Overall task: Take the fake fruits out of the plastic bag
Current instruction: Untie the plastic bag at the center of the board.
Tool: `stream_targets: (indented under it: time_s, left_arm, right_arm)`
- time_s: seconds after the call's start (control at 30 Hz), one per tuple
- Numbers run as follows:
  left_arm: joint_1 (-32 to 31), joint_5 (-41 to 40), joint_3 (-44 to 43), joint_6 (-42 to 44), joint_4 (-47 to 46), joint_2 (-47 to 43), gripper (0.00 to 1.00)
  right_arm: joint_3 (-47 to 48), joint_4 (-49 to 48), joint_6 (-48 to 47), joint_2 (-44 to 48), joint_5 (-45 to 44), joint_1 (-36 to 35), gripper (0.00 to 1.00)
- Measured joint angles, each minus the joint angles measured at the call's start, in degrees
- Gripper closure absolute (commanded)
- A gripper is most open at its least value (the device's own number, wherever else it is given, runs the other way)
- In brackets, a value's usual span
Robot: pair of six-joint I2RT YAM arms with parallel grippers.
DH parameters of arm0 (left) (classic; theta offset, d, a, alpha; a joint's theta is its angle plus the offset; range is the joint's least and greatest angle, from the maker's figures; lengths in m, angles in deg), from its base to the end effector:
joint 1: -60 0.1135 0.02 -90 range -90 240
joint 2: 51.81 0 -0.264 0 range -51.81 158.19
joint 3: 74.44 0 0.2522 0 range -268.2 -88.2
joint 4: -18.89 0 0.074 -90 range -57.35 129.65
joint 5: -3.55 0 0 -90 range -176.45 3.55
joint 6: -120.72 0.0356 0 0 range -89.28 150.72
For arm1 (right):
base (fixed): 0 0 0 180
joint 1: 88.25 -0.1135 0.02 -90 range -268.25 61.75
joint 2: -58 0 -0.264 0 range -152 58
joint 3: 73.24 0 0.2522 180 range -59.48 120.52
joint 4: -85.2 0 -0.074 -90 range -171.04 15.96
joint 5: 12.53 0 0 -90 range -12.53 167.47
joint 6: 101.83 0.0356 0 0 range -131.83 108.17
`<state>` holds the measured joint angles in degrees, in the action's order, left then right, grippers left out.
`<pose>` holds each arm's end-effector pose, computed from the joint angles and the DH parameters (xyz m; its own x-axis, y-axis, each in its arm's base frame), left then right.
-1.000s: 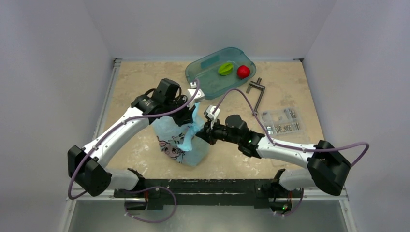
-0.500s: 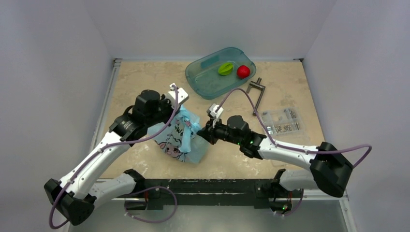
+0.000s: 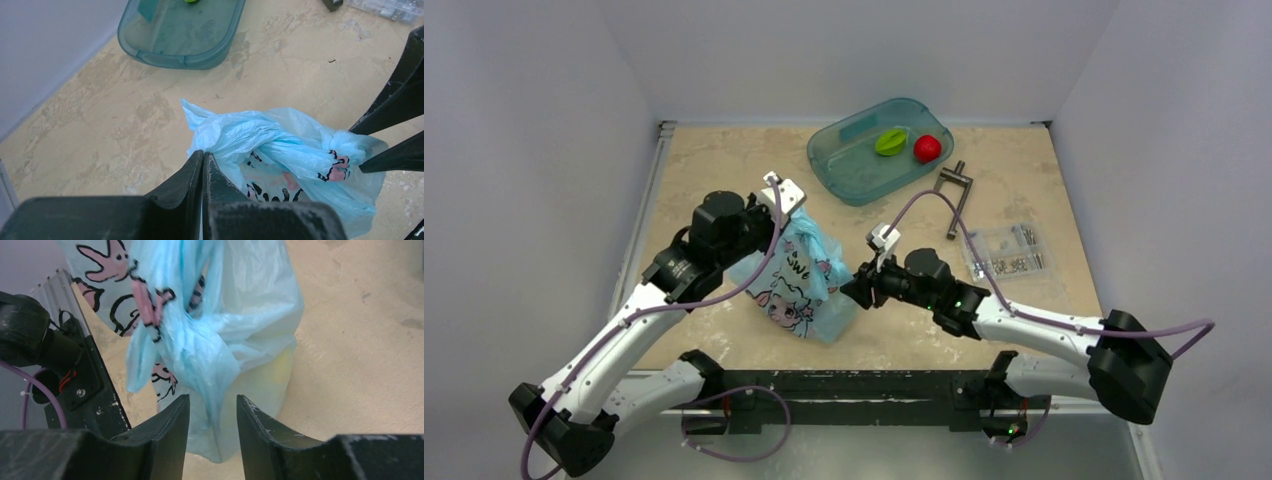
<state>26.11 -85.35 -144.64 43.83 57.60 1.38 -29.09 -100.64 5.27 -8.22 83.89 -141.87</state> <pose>0.1696 -0.1148 0.3581 -0.1691 0.3868 -0.9065 0.6270 0.7519 0.2038 0.1464 0.2055 0.2298 -0.4124 -0.0672 -0.9085 -0.7768 0.5469 0.3122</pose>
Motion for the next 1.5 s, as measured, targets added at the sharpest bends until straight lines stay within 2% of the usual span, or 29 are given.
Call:
stream_targets:
  time_s: [0.13, 0.2, 0.43, 0.6, 0.77, 1.03, 1.1, 1.23, 1.5]
  left_arm:
    - [0.0, 1.4, 0.0, 0.0, 0.1, 0.6, 1.0]
    - [0.0, 1.8, 0.0, 0.0, 0.1, 0.6, 1.0]
    - [0.0, 2.6, 0.0, 0.0, 0.1, 0.8, 1.0]
    - [0.0, 2.7, -0.1, 0.0, 0.2, 1.2, 1.0]
    - [0.0, 2.7, -0.2, 0.0, 0.4, 1.2, 1.0]
    - [0.0, 2.7, -0.3, 0.0, 0.4, 1.3, 1.0]
    - [0.0, 2.6, -0.3, 0.0, 0.4, 1.3, 1.0]
    - [0.0, 2.5, -0.3, 0.0, 0.4, 1.3, 1.0]
    - [0.0, -0.5, -0.3, -0.1, 0.4, 0.8, 1.0]
  right_arm:
    - [4.2, 4.0, -1.3, 0.9, 0.4, 0.0, 0.38]
    - [7.2, 5.3, -1.9, 1.0, 0.8, 0.0, 0.33]
    - [16.3, 5.3, -2.1, -2.0, 1.9, -0.3, 0.32]
    - [20.1, 6.8, -1.1, -6.6, -0.3, -2.4, 0.41]
    - [21.7, 9.9, -0.4, -8.3, -6.3, -5.1, 0.5]
    - [22.5, 12.1, -0.2, -9.7, -11.9, -6.5, 0.52]
    - [22.8, 12.3, -0.3, -10.5, -12.9, -6.6, 0.58]
    - [23.1, 12.7, -0.4, -11.7, -14.7, -7.1, 0.79]
    - [22.0, 12.3, -0.2, -9.1, -18.3, -7.2, 0.93]
